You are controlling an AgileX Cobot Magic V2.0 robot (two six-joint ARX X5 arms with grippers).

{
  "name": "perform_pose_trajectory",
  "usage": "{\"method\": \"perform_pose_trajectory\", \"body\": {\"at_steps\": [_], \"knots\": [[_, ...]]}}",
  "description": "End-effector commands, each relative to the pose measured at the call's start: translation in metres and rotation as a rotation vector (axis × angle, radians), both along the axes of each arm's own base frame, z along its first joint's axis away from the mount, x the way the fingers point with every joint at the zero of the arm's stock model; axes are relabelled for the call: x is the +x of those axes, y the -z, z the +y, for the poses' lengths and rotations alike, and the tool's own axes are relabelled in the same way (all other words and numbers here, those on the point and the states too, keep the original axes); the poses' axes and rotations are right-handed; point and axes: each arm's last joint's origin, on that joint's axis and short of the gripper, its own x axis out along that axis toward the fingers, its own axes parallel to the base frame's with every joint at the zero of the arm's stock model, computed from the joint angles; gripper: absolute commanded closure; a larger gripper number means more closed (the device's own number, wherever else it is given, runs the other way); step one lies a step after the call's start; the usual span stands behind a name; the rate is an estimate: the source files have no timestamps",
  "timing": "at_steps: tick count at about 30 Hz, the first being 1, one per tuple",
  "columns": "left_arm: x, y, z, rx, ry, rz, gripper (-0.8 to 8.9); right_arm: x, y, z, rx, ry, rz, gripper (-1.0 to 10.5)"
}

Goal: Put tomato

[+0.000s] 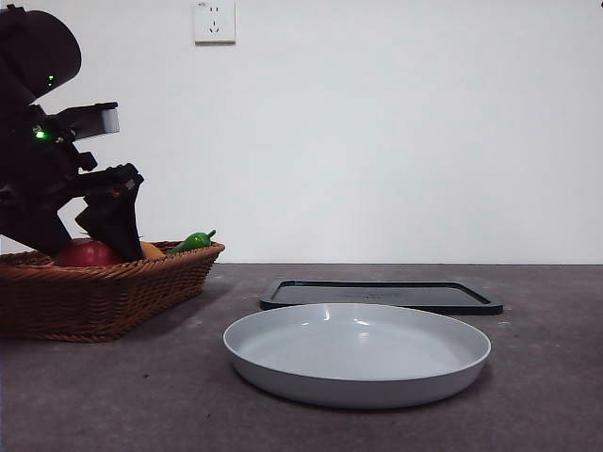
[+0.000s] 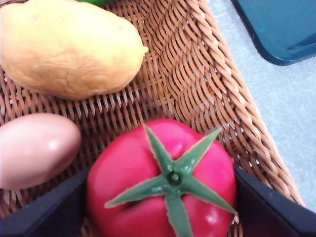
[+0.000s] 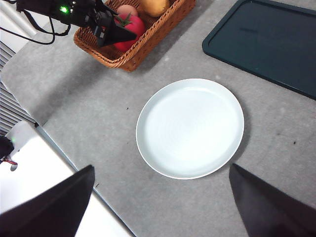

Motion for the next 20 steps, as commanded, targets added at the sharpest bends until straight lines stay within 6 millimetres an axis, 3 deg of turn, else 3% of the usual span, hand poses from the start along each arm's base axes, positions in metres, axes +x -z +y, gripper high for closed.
{"method": "perform_pose_trajectory", "body": {"at_steps": [1,6,11,15,20], "knots": [[0.000,-0.019,-0.001,-0.023,-0.015,-0.054,5.10,0.001,-0.005,0.001,0.002,-0.006,-0.017,5.1],[-0.014,-0.062,-0.005,-0.079,-0.001,-0.182,5.10,0.001,-0.005,0.001,0.002,-0.006,-0.017,5.1],[-0.036,-0.096,-0.022,-0.161,0.109,-0.272,5.10,0.001,-0.005,0.001,0.002,-0.006,-0.017,5.1],[-0.050,-0.102,-0.046,-0.214,0.202,-0.272,5.10,0.001,-0.005,0.001,-0.003,0.000,-0.019,5.1],[-0.061,-0.096,-0.083,-0.230,0.334,-0.250,5.10,0.001,-0.005,0.000,-0.004,0.000,-0.019,5.1]]}}
